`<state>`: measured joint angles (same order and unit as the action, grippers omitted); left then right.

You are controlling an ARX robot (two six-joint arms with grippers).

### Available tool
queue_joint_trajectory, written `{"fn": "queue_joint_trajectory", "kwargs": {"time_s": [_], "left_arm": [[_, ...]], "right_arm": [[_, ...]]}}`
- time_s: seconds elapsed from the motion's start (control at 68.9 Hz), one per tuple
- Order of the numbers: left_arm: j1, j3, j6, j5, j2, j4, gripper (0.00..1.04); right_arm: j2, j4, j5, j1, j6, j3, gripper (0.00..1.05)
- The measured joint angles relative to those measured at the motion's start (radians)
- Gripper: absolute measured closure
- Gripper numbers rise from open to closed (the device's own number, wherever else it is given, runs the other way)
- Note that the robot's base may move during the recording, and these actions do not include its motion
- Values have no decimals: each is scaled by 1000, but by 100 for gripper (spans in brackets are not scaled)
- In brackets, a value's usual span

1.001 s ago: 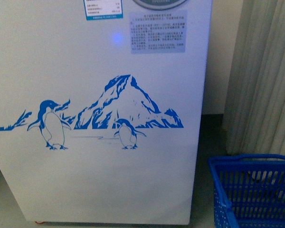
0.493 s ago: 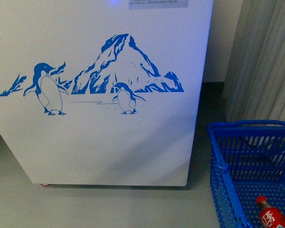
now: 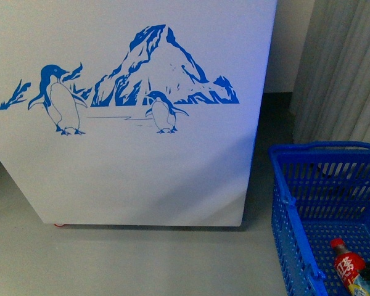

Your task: Put drink in fridge

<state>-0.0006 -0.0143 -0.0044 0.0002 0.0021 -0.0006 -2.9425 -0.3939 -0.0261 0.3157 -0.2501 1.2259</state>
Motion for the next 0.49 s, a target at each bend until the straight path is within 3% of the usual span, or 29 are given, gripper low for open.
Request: {"fn": "queue_joint_trajectory", "kwargs": {"time_s": [0.319, 0.493], "left_arm": [[0, 0, 0, 0, 0, 0, 8], [0, 0, 0, 0, 0, 0, 8]], "right_arm": [[84, -44, 46, -4, 55, -109, 52], [252, -81, 60, -3, 75, -248, 62]]}}
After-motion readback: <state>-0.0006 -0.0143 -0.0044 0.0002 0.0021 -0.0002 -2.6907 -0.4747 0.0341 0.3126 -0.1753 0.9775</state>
